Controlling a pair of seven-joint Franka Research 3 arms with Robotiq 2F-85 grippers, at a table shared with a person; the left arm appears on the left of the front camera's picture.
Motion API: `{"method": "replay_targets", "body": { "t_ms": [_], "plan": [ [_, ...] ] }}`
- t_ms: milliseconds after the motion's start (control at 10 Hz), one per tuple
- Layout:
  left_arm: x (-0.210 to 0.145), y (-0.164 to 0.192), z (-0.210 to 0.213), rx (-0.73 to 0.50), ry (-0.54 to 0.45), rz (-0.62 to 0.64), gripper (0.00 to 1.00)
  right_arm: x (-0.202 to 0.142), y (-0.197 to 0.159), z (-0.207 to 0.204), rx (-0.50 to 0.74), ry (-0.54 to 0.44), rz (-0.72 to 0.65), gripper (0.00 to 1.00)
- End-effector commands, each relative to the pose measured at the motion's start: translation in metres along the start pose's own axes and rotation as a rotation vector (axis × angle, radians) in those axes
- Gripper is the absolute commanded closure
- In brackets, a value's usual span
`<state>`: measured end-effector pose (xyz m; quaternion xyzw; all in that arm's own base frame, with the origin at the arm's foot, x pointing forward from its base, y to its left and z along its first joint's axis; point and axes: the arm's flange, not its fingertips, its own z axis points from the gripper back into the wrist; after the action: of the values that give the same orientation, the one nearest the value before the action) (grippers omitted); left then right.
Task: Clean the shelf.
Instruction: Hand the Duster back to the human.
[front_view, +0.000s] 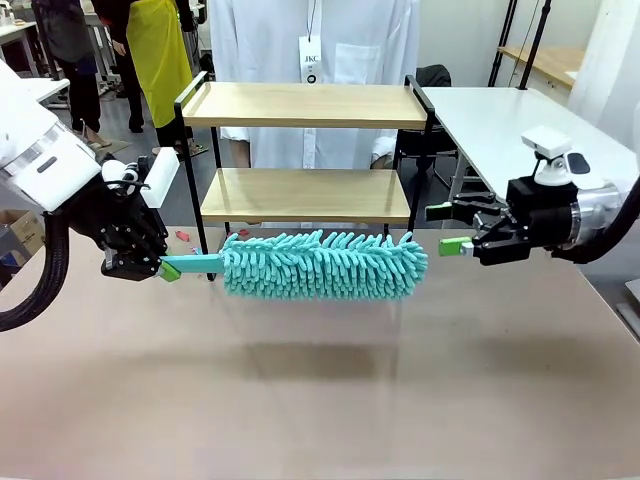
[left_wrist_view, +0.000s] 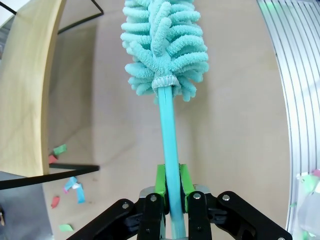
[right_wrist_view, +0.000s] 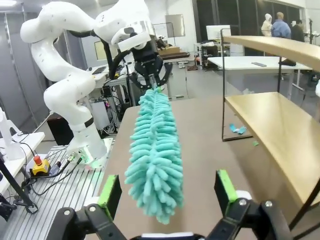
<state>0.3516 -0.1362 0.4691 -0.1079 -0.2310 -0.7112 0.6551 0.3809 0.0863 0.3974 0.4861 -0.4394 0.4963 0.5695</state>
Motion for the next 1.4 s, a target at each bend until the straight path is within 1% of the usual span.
{"method": "replay_targets", "body": {
  "t_ms": [0,200,700,1000,1300],
  "plan": [
    [0.002,0.0,0.003,-0.001,-0.024,0.013,0.87,-0.008,0.002,-0.013,0.008,-0.024,0.037,0.0],
    [0.002,0.0,0.003,-0.001,-0.024,0.013,0.87,-0.018,0.0,-0.026,0.042,-0.033,0.022,0.0],
    [0.002,0.0,0.003,-0.001,-0.024,0.013,0.87,-0.035,-0.008,-0.052,0.059,-0.052,0.007,0.0],
    [0.002,0.0,0.003,-0.001,-0.024,0.013,0.87,-0.035,-0.011,-0.073,0.088,-0.072,0.005,0.0],
    [0.002,0.0,0.003,-0.001,-0.024,0.013,0.87,-0.036,-0.011,-0.094,0.149,-0.067,-0.012,0.0]
  ]
}}
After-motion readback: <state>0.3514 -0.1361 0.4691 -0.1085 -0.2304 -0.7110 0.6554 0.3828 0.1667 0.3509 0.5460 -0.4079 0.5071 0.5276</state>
